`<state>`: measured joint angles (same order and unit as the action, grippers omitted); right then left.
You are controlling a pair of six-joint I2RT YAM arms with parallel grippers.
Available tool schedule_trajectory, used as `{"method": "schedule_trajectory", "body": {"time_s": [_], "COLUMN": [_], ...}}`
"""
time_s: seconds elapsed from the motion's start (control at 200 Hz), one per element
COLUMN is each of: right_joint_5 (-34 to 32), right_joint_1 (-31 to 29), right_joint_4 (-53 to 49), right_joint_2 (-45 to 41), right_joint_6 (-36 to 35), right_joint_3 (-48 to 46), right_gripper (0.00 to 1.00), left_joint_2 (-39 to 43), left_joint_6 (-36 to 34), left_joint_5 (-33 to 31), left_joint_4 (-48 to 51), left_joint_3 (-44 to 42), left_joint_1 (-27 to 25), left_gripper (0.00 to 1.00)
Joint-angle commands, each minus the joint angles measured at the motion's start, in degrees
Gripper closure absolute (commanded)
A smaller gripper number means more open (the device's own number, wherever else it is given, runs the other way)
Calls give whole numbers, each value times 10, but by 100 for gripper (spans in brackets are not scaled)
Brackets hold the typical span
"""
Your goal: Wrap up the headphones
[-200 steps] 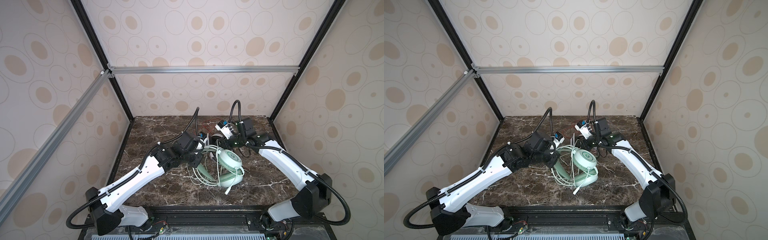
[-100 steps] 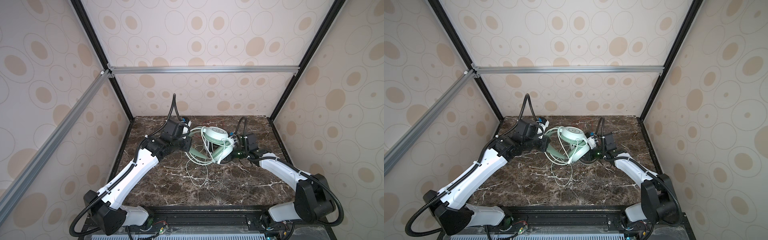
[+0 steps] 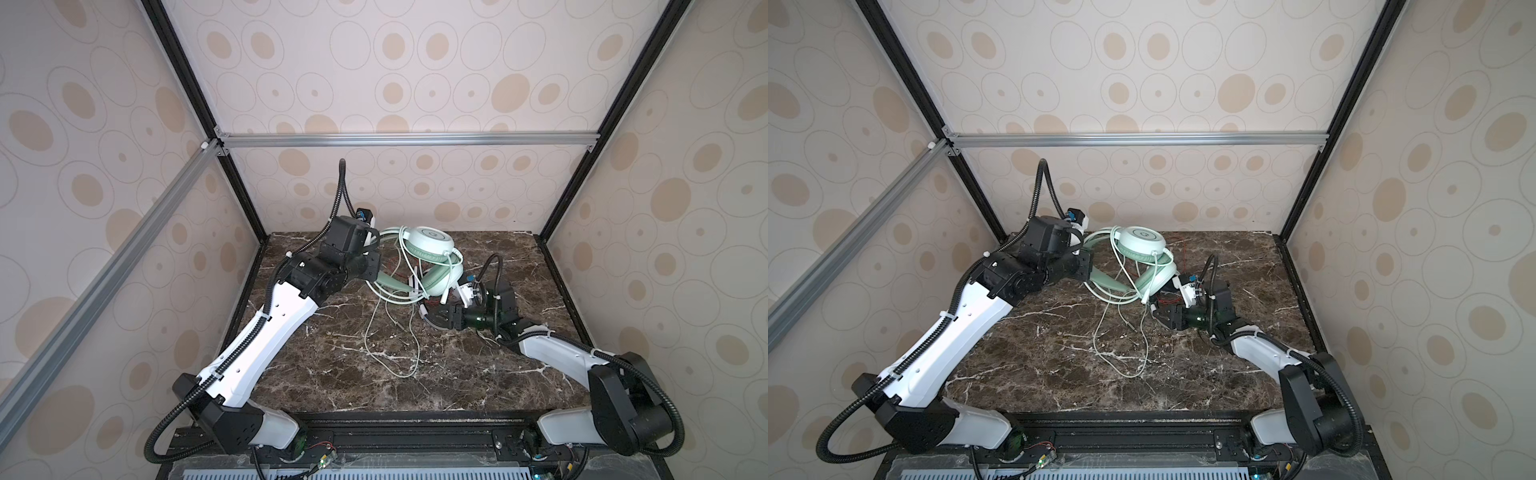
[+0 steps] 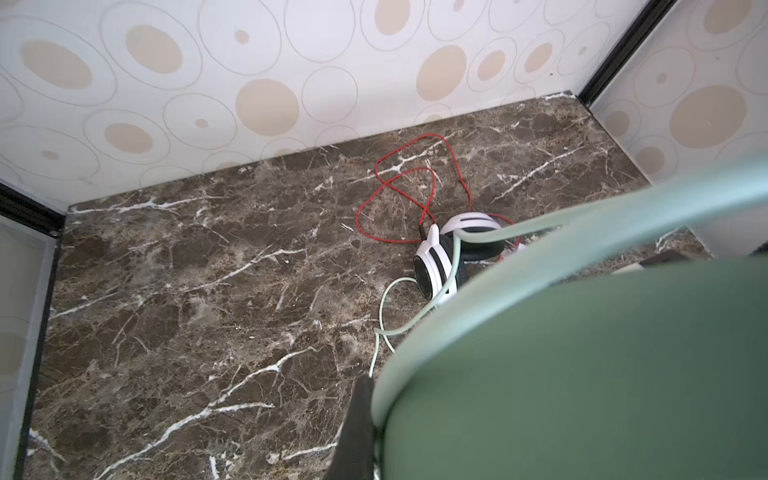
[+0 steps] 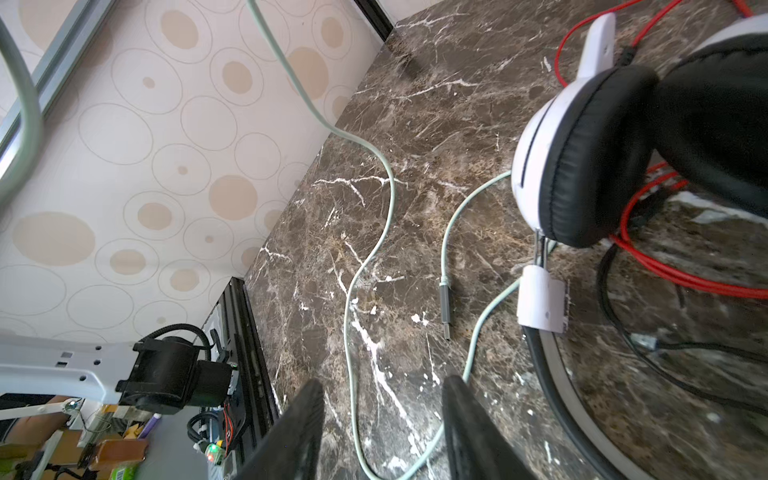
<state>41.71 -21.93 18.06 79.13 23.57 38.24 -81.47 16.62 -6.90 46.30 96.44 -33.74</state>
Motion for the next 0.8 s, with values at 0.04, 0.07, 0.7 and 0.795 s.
{"method": "schedule_trajectory", "body": {"time_s": [0.04,0.07,0.7,0.795], "right_joint_5": [-28,-27,-105,-101], "right_joint_1": [-46,-54,-179,-188], "right_joint_4": [76,92,303,304], "right_joint_2": [43,57,330,350], "right_joint_6": [36,44,204,205], "right_joint_3": [23,28,170,190], "right_gripper": [51,51,55,56], "left_joint_2": [4,4,-24,-24], "left_joint_6": [1,1,-11,-12], "left_joint_5": [-18,-17,-8,-6], "left_joint_4": [1,1,29,30], "left_joint_3": [57,61,155,157], "left_joint_1": [3,3,3,3], "left_gripper": [100,100,100,100]}}
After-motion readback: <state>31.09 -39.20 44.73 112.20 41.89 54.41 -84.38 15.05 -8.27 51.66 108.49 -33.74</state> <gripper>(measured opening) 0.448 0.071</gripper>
